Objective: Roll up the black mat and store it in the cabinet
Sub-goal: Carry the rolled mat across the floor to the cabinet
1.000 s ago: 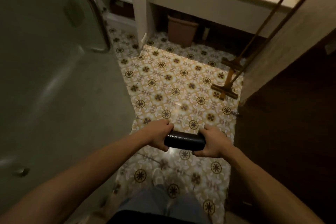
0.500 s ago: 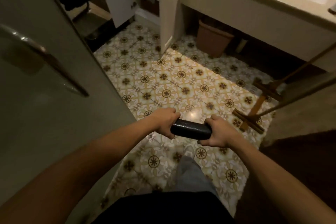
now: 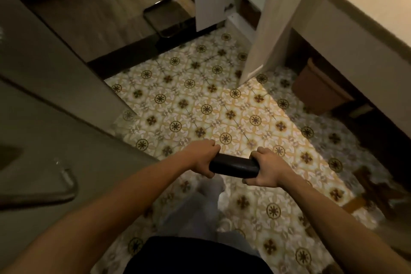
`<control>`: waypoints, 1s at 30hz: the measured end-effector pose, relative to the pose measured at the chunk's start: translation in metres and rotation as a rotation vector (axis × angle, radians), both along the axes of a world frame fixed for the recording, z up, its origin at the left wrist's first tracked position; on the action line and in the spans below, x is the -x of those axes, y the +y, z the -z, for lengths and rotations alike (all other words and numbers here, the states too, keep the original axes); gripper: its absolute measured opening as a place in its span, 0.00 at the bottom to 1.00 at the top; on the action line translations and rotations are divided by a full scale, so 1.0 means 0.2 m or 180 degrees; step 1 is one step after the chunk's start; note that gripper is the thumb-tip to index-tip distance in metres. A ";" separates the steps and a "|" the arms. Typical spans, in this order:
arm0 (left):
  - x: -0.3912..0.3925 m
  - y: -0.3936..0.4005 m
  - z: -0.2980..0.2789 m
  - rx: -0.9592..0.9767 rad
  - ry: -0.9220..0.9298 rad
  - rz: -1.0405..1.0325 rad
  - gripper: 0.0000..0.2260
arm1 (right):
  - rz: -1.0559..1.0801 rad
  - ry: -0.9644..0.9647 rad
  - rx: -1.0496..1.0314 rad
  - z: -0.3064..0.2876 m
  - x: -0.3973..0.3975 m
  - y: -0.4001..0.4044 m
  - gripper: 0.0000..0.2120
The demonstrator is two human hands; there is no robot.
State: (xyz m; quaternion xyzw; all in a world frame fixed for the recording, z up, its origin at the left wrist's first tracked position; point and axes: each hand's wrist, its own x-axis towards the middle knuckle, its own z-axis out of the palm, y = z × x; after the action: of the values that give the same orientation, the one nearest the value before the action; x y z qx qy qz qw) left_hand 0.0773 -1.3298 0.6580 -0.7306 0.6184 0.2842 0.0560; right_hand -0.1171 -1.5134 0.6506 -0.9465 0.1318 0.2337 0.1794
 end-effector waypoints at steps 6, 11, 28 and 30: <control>-0.56 -0.36 0.08 -0.0077 0.0032 -0.0465 0.28 | -0.0228 -0.0055 0.0035 0.04 -0.66 -0.43 0.31; -0.97 -0.59 0.07 0.0000 0.0014 -0.0781 0.27 | -0.0436 -0.0092 0.0025 0.04 -1.16 -0.75 0.31; -2.44 -1.38 0.18 -0.0377 0.0063 -0.1016 0.28 | -0.0472 -0.0024 -0.0403 0.23 -2.69 -1.60 0.35; -2.62 -1.52 0.16 -0.0391 0.0049 -0.0959 0.28 | -0.0465 0.0019 -0.0405 0.22 -2.85 -1.72 0.36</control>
State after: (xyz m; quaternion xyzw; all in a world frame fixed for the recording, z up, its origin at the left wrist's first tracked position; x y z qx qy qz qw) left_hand 0.6013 -1.6339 0.6256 -0.8080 0.4837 0.3322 0.0526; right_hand 0.4522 -1.8571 0.6063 -0.9395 0.0478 0.2569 0.2213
